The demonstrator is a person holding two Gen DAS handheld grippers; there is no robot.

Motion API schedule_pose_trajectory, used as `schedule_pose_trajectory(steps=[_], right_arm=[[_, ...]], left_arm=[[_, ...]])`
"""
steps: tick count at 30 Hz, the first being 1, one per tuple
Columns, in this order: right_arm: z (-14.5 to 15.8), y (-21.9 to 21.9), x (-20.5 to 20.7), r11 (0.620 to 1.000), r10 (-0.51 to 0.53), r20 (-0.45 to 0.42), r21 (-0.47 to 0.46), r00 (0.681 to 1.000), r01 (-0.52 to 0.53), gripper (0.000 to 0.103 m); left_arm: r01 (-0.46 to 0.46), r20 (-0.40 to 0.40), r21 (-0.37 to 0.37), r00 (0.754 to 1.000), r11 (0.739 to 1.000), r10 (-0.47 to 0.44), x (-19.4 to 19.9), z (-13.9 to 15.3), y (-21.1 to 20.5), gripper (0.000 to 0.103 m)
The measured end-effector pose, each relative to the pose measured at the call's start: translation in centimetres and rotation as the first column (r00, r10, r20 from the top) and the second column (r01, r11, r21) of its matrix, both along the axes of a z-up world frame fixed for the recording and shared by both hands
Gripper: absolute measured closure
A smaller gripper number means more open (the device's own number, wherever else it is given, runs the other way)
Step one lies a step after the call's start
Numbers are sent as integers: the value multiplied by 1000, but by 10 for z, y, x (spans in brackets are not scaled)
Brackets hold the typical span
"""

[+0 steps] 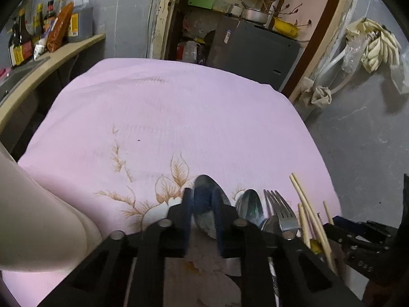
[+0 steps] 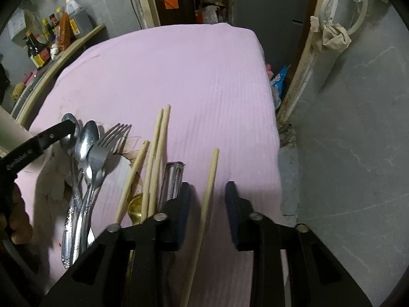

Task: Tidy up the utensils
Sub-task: 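Close the right gripper on a wooden chopstick while the left gripper closes on a spoon, then lift the chopstick and spoon and carry both toward the white caddy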

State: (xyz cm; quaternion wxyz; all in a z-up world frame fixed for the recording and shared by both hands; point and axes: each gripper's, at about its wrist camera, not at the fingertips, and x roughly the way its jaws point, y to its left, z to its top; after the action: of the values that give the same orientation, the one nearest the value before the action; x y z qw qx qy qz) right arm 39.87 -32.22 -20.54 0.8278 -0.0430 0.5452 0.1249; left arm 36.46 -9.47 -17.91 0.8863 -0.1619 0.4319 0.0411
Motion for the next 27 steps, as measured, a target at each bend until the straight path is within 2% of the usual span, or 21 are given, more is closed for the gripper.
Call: schedule_pose_trajectory(steps=[1, 4, 7, 10, 12, 17, 19, 22, 27], right_arm=[[0, -1, 1, 1000, -4, -4, 3, 1000, 4, 92], [2, -3, 2, 999, -16, -24, 40, 1000, 17, 99], [5, -11, 0, 992, -41, -30, 121, 999, 45, 99], [18, -18, -8, 973, -78, 8, 221, 997, 74, 99], [33, -23, -18, 949, -111, 64, 302, 992, 87, 99], [60, -24, -39, 897, -156, 161, 436, 974, 72, 99], [72, -21, -51, 862, -177, 212, 505, 961, 47, 99], [86, -8, -69, 829, -199, 283, 560, 938, 7, 99], [119, 27, -87, 820, -206, 425, 567, 881, -82, 99]], left_arm=[[1, -1, -5, 1000, 1000, -1, 0, 0, 0, 94], [15, 4, -4, 1000, 1000, -15, -1, 5, -3, 97], [26, 20, 9, 999, 1000, -26, -5, 14, -7, 99], [26, 49, 31, 998, 999, -28, -11, 30, -11, 100], [27, 87, 71, 996, 997, -33, -20, 45, -15, 100], [-4, 176, 183, 984, 983, -29, -46, 77, -20, 100], [-31, 217, 220, 976, 975, -18, -57, 92, -18, 100], [-65, 262, 228, 965, 972, 3, -72, 112, -8, 100], [-91, 337, 207, 941, 974, 16, -95, 146, 24, 100]])
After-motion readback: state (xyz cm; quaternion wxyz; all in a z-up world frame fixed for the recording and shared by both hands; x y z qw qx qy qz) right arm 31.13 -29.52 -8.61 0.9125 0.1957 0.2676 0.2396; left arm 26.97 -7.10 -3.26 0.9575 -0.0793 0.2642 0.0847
